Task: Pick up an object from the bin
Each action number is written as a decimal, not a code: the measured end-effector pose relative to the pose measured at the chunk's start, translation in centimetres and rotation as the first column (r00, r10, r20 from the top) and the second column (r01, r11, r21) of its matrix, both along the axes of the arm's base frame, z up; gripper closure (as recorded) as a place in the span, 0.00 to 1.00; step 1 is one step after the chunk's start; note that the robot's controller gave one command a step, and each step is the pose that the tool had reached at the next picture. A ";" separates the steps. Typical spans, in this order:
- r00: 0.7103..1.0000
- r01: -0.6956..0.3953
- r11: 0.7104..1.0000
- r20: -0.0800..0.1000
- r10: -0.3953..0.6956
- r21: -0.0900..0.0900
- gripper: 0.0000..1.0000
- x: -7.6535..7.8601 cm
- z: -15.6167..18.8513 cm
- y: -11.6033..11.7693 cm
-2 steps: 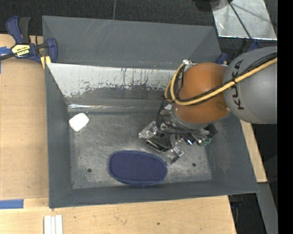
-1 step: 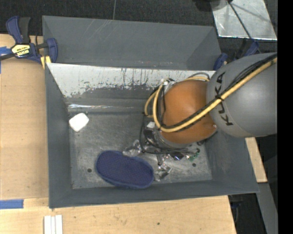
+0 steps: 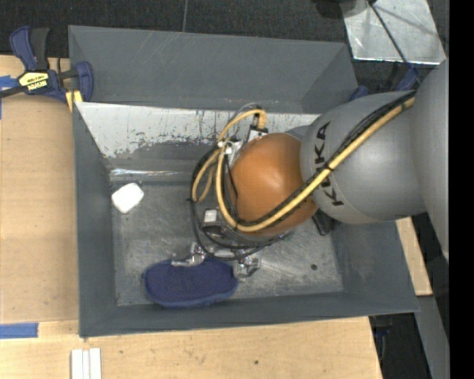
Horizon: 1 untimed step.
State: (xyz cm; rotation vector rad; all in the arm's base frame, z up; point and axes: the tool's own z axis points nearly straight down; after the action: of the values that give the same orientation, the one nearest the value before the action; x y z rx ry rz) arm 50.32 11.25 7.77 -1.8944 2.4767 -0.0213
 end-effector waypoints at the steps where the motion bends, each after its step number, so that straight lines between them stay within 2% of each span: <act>1: 0.926 -0.377 0.926 -0.005 0.377 -0.005 0.00 -0.8 -0.1 8.2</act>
Offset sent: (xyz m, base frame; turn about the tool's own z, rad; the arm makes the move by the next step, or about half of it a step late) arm -0.0157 0.0816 -0.0077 -0.3903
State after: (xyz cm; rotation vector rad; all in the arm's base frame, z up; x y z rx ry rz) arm 49.53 19.47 7.69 -2.3379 2.0702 -0.0182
